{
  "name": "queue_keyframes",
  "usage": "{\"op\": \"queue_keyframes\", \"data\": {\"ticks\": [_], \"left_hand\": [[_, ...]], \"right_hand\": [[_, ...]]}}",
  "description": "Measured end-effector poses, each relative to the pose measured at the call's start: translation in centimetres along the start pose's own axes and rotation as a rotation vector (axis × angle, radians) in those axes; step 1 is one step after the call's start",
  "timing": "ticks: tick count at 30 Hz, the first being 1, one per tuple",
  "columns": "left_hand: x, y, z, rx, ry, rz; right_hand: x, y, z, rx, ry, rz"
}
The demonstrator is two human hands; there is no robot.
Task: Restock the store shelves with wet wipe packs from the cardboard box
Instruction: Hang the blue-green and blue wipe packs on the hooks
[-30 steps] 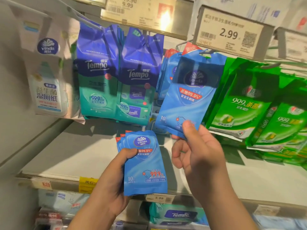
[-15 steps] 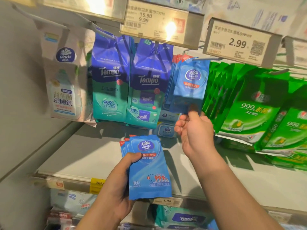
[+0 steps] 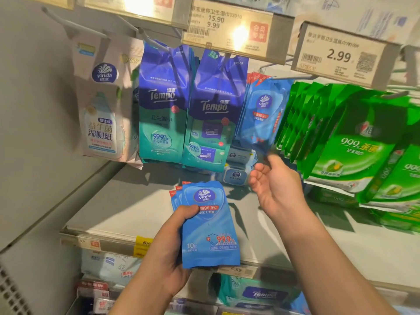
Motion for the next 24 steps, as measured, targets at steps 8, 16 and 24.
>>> {"op": "queue_keyframes", "data": {"ticks": [8,16,24], "left_hand": [[0.2,0.0,0.4,0.0,0.045,0.013],[0.0,-0.1,1.5,0.024,0.053,-0.003],[-0.4,-0.4,2.2,0.023,0.058,-0.027]], "right_hand": [[-7.1,-2.7,-1.6,-0.855,0.082,0.367],[-9.6,-4.4,-2.7,-1.124,0.104,0.488],[-10.2,-5.9,-3.3,-0.97,0.179,0.535]]}}
Point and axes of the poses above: each hand's wrist, its own x-axis towards the middle knuckle, its own y-axis out of the palm, z = x × y, the point moved 1 cm from there along x, towards the middle knuckle, and after that the axes turned 4 degrees about -x, right-handed, at the moved point
